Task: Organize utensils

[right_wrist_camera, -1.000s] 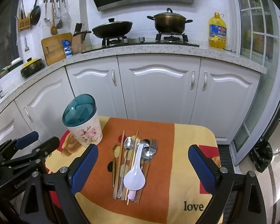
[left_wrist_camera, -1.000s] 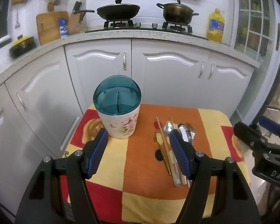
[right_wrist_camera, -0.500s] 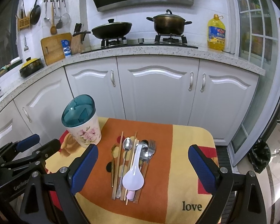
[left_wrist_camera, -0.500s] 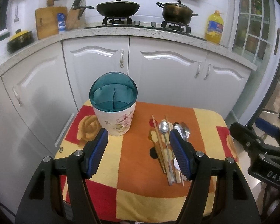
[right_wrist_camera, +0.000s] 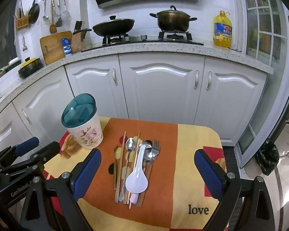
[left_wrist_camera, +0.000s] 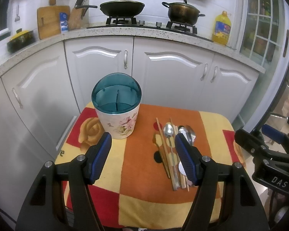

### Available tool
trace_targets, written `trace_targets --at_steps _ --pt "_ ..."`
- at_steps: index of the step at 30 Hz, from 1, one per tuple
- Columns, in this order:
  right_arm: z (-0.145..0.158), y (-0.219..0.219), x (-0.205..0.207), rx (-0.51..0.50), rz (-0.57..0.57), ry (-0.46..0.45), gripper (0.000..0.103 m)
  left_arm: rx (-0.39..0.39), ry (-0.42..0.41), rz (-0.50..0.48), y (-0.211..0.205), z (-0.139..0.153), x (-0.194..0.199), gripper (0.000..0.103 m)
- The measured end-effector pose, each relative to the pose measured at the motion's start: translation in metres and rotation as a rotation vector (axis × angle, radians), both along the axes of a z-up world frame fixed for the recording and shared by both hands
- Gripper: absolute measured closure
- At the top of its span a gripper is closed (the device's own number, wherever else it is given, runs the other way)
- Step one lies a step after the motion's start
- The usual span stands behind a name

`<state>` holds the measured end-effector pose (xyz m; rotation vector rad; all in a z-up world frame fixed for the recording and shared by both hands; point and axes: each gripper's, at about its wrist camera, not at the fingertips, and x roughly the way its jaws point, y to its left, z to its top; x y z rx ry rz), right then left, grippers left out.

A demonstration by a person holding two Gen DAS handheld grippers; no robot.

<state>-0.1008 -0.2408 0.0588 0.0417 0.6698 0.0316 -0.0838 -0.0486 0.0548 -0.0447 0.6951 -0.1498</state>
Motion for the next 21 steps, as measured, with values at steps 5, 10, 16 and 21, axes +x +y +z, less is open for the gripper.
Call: trace_targets --at_steps 5,10,16,21 --pt "-0.0009 -0.0037 0.0007 0.01 -0.005 0.008 0.006 0.002 0.012 0.002 0.0005 -0.0026 0.0018 0.035" --pt "-0.0022 -0.0042 0.0019 0.014 -0.005 0.012 0.006 0.005 0.014 0.006 -0.0002 -0.0041 0.002 0.035" --pt "-0.0035 -0.0022 0.003 0.006 -0.001 0.019 0.006 0.008 0.015 0.002 -0.0006 -0.0051 0.002 0.035" --pt "-0.004 -0.0017 0.0029 0.01 -0.001 0.017 0.006 0.009 0.014 0.003 -0.0012 -0.0056 0.0021 0.035"
